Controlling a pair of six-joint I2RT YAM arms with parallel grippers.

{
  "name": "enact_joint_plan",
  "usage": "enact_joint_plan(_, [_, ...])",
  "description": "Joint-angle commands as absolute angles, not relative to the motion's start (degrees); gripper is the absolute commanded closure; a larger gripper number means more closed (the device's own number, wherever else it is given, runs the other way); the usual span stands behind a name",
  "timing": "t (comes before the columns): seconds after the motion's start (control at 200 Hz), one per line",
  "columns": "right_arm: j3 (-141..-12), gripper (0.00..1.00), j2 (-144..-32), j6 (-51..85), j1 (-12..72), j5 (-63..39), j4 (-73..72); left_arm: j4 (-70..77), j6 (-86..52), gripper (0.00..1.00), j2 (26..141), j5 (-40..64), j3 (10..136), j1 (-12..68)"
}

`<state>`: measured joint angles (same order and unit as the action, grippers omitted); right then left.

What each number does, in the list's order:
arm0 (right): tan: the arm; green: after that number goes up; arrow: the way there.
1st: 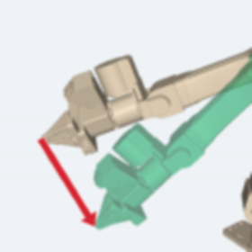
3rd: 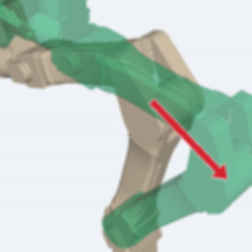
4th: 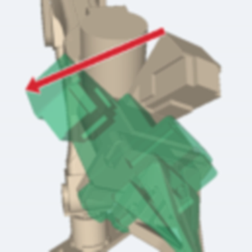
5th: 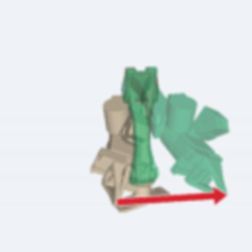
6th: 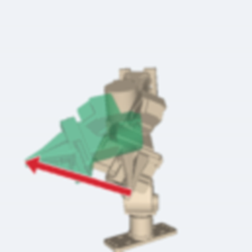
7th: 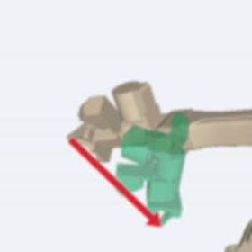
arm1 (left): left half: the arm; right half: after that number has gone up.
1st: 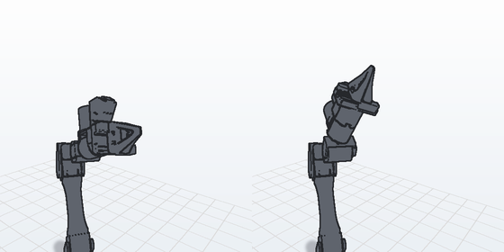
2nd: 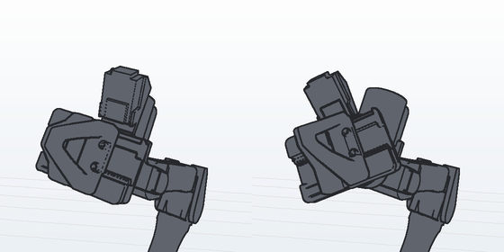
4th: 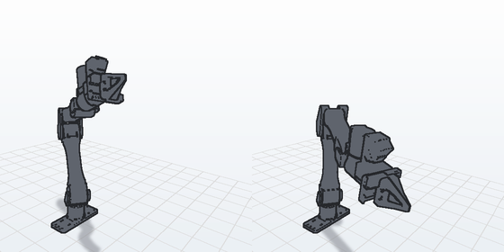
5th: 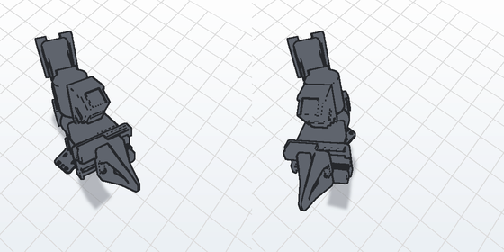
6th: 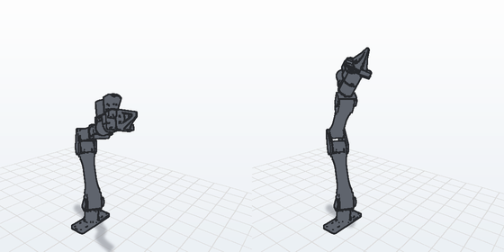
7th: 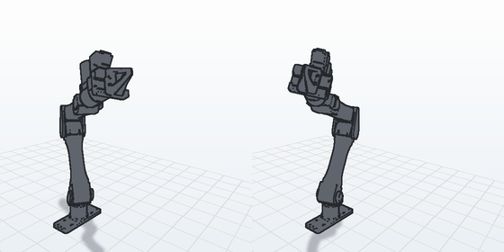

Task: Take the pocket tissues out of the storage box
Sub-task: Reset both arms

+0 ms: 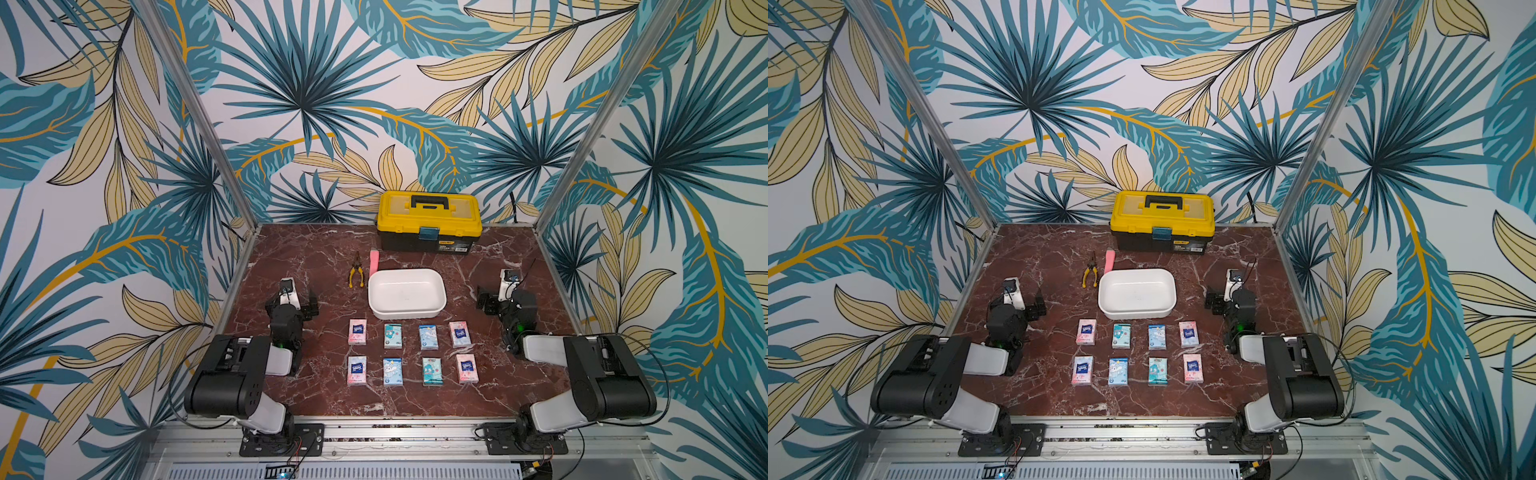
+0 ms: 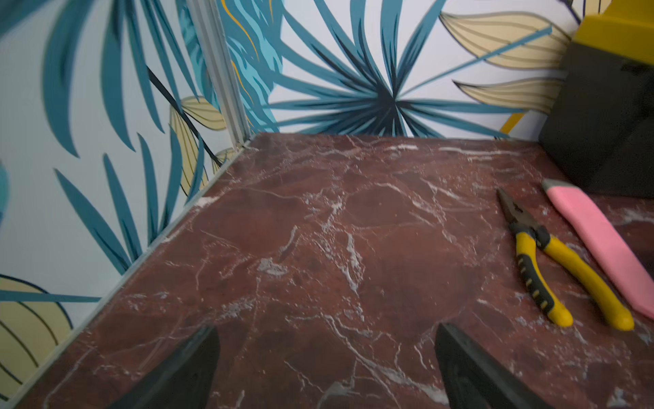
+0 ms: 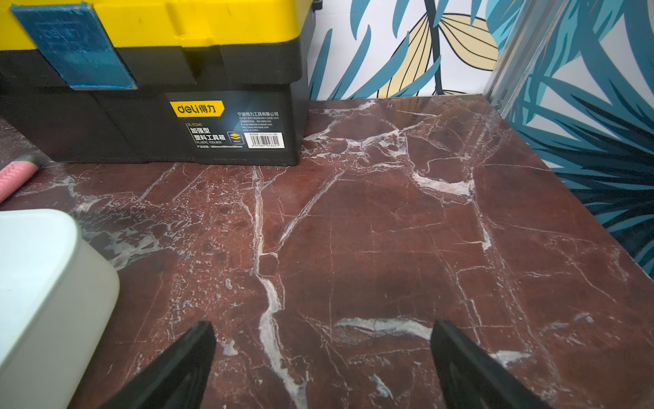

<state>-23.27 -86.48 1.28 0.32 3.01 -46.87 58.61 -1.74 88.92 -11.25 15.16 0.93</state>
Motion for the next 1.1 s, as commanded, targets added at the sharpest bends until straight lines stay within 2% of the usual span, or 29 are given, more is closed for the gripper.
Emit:
enact_joint_plan(0.0, [-23.8,0.01,-86.4,1.9,0.2,3.6,-48.0,48.0,-1.9,0.0,86.9,-5.3,22.7,-1.2])
enact_joint_plan(0.02, [-23.8,0.01,-86.4,1.9,0.2,3.6,-48.0,45.0,-2.1,0.0,86.5,-4.4,23.9,-1.6])
enact_joint_plan(0.1, [-23.8,0.01,-86.4,1.9,0.2,3.6,-48.0,50.9,-2.3,0.0,88.0,-4.0,22.3,-1.9])
enact_joint_plan(0.185, [-23.8,0.01,-86.4,1.9,0.2,3.6,-48.1,46.1,-2.2,0.0,86.7,-3.9,23.5,-1.9])
enact_joint_plan(1.091, [-23.8,0.01,-86.4,1.9,0.2,3.6,-48.1,46.9,-2.0,0.0,86.8,-3.8,23.4,-1.8])
